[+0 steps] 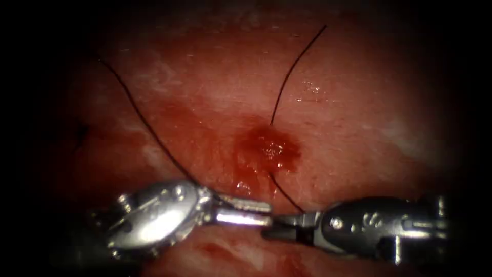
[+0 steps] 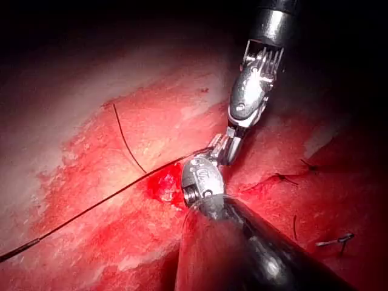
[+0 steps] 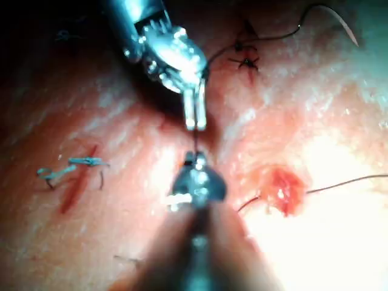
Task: Wound Closure
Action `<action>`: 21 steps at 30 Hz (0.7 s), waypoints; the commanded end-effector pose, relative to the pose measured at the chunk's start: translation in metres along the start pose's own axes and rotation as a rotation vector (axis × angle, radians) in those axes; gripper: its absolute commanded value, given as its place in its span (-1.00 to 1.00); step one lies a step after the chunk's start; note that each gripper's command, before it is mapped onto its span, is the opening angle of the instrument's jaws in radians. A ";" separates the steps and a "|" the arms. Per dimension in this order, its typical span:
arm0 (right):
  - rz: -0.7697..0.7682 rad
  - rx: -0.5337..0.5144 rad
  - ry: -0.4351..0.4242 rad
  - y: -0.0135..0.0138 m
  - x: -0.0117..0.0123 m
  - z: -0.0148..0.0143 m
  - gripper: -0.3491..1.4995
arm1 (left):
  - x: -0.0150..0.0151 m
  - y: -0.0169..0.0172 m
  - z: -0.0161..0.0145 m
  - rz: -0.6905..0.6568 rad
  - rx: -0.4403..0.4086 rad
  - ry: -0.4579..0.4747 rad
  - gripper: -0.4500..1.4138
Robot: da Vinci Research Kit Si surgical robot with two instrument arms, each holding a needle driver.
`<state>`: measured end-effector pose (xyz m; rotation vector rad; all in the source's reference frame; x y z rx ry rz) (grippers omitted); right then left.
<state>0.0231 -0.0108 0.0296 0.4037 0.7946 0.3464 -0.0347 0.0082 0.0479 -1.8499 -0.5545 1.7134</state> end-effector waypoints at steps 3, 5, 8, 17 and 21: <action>-0.006 0.012 -0.009 -0.0002 -0.0012 0.0002 -1.00 | -0.0008 0.0000 0.0005 -0.002 -0.006 -0.013 -1.00; 0.004 0.014 -0.016 0.0001 -0.0017 -0.0003 -1.00 | -0.0008 -0.0001 0.0006 -0.004 0.012 -0.032 -1.00; 0.004 -0.004 -0.016 0.0006 -0.0024 -0.0011 -1.00 | -0.0005 -0.0002 0.0005 -0.008 0.059 -0.052 -0.55; 0.011 -0.035 0.023 0.0023 -0.0048 -0.0027 -1.00 | -0.0001 0.0003 -0.0038 0.041 0.083 -0.132 -0.06; 0.014 -0.033 0.026 0.0025 -0.0053 -0.0031 -1.00 | 0.0007 -0.0003 -0.0069 0.099 0.141 -0.151 -0.10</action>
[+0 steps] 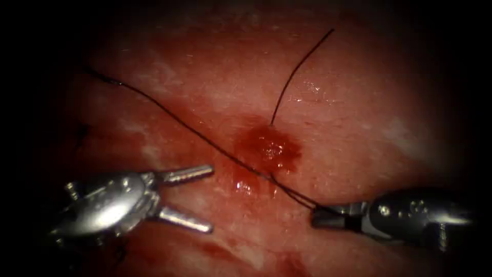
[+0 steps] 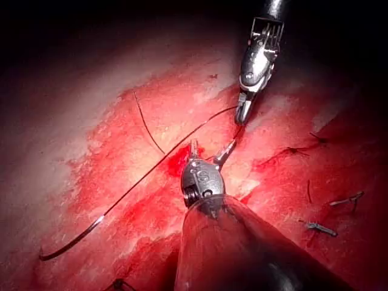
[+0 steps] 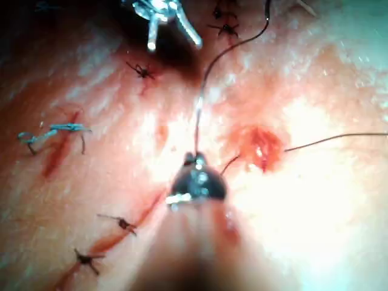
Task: Wound Closure
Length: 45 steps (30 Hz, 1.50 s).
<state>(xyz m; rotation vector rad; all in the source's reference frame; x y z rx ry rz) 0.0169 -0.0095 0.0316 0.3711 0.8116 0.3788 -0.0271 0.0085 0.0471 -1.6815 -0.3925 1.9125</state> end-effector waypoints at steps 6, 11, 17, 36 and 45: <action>-0.001 0.004 0.001 -0.0002 -0.0013 0.0004 -1.00 | 0.0002 -0.0005 -0.0031 0.161 0.110 -0.074 -0.21; -0.005 0.005 -0.001 -0.0006 -0.0014 0.0004 -1.00 | 0.0018 -0.0035 -0.0061 0.312 0.352 -0.195 -0.48; -0.008 0.005 0.000 -0.0011 -0.0015 0.0006 -1.00 | 0.0003 -0.0068 -0.0048 0.421 0.469 -0.303 -0.48; -0.005 0.010 0.007 -0.0017 -0.0009 0.0004 -1.00 | -0.0027 -0.0091 -0.0003 0.689 0.441 -0.584 -0.39; -0.004 0.013 0.014 -0.0021 -0.0006 0.0003 -1.00 | -0.0043 -0.0101 0.0001 0.702 0.448 -0.657 -0.32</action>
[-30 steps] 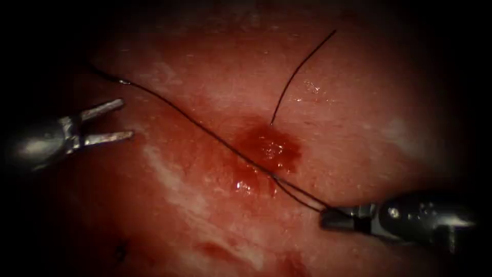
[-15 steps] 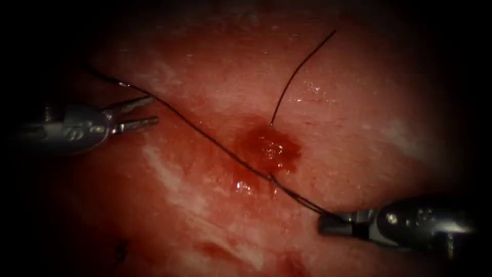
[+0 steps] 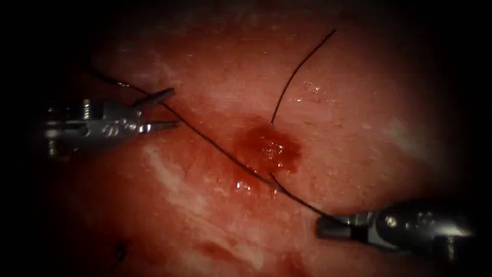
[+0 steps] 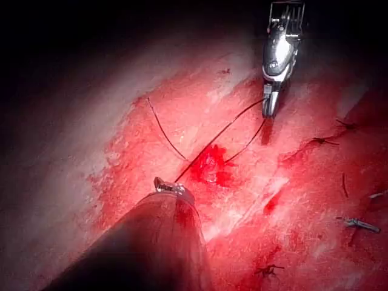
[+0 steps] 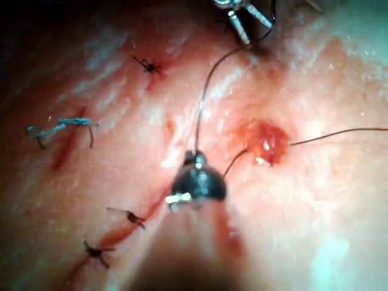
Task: Wound Closure
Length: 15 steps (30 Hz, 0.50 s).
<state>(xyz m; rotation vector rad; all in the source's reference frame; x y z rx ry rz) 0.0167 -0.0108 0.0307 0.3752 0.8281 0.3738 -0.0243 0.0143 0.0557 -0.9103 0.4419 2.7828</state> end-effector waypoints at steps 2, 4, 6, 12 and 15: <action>0.001 0.004 0.000 -0.0007 -0.0004 0.0008 -1.00 | -0.0004 0.0005 0.0011 0.004 0.001 -0.015 -0.32; 0.001 0.007 0.000 -0.0007 -0.0003 0.0008 -1.00 | -0.0010 0.0006 0.0014 0.014 -0.006 -0.035 -0.28; -0.004 0.006 0.000 -0.0006 -0.0003 0.0008 -1.00 | -0.0013 0.0009 0.0015 0.015 -0.009 -0.039 -0.24; -0.004 0.009 0.001 -0.0008 -0.0002 0.0008 -1.00 | -0.0013 0.0008 0.0020 0.010 -0.008 -0.055 -0.42; -0.005 0.009 0.004 -0.0010 -0.0001 0.0008 -1.00 | -0.0016 0.0006 0.0026 0.008 -0.002 -0.062 -0.53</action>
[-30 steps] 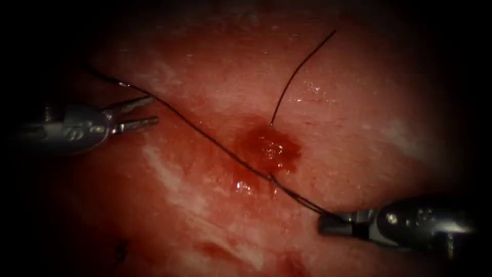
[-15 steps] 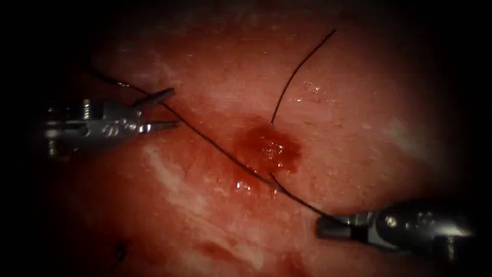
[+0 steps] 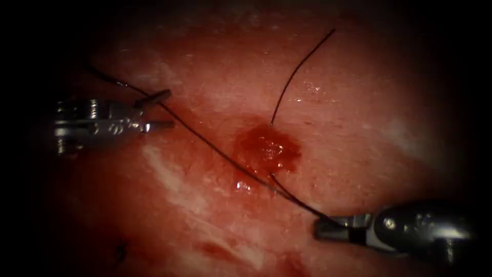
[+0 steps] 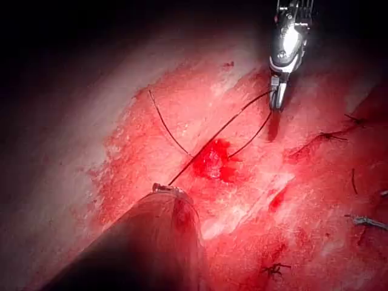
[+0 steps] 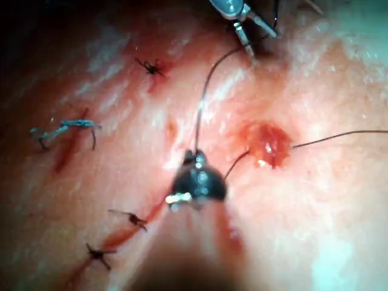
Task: Wound Closure
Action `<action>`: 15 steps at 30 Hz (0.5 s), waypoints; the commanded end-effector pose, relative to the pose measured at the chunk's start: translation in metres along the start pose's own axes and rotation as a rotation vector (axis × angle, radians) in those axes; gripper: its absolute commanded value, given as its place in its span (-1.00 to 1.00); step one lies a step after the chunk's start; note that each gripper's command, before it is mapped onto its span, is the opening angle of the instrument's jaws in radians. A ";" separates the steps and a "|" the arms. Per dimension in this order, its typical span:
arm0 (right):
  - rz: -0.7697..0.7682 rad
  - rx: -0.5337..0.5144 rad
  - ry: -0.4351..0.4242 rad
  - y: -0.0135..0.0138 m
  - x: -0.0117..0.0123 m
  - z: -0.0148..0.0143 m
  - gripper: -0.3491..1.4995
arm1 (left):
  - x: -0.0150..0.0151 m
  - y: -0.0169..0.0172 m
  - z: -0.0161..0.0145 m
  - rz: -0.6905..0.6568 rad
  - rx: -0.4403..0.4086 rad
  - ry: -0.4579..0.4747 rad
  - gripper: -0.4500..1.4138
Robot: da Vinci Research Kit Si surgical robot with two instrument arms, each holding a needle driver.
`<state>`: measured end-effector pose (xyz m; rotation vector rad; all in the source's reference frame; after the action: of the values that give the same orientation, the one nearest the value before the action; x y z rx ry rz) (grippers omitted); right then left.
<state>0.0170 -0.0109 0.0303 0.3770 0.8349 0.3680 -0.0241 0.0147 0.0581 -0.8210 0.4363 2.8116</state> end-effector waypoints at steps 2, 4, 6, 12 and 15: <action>0.000 0.004 0.000 -0.0008 -0.0004 0.0006 -1.00 | -0.0002 0.0003 0.0010 -0.004 0.001 -0.005 -0.78; 0.000 0.004 0.000 -0.0008 -0.0004 0.0006 -1.00 | -0.0004 0.0002 0.0010 -0.004 0.002 -0.006 -1.00; 0.001 0.003 0.002 -0.0008 -0.0004 0.0006 -1.00 | -0.0006 0.0002 0.0008 0.003 -0.007 0.007 -1.00; -0.002 -0.001 0.019 -0.0008 -0.0003 0.0006 -1.00 | -0.0005 -0.0002 -0.0002 -0.001 -0.054 0.079 -1.00; 0.000 -0.011 0.069 -0.0007 -0.0002 0.0007 -0.05 | 0.0002 -0.0002 -0.0008 -0.042 -0.066 0.090 -1.00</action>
<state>0.0172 -0.0109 0.0298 0.3479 0.9134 0.3921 -0.0233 0.0147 0.0564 -0.9741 0.3220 2.7576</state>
